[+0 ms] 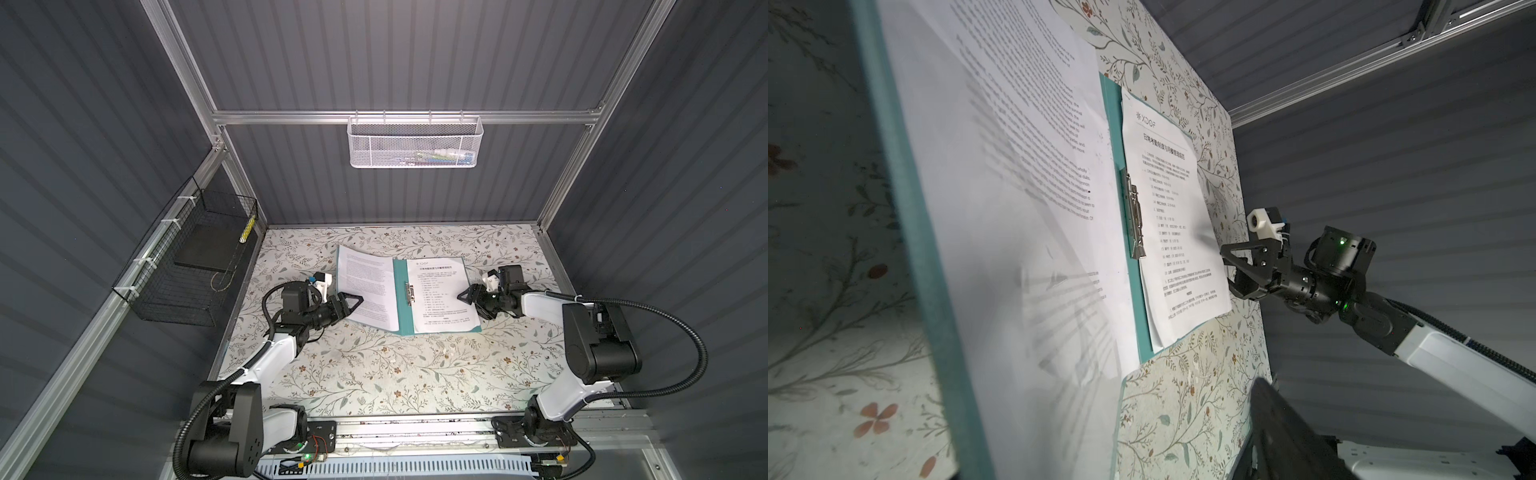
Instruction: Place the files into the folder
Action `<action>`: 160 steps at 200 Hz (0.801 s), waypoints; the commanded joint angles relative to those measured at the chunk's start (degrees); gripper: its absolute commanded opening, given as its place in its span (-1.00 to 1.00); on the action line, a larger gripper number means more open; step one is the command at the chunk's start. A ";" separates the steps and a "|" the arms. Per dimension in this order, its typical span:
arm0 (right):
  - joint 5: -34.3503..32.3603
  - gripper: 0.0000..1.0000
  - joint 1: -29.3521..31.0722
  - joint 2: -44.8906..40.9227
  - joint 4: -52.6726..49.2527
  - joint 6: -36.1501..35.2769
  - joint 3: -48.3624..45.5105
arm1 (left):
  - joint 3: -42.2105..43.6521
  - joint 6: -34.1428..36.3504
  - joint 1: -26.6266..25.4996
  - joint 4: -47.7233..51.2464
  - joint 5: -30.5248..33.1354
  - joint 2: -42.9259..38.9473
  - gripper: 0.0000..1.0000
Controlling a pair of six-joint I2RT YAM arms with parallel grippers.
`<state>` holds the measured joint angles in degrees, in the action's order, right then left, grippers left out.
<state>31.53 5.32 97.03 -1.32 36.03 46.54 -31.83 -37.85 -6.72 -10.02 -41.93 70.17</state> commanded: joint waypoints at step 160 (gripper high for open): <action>-2.90 0.42 1.52 -9.65 2.28 1.41 -6.30 | -21.24 0.85 -22.54 6.05 11.31 6.11 0.58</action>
<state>30.61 6.96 90.85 0.84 37.10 41.91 -48.99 -37.89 -25.82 -4.73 -32.88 73.32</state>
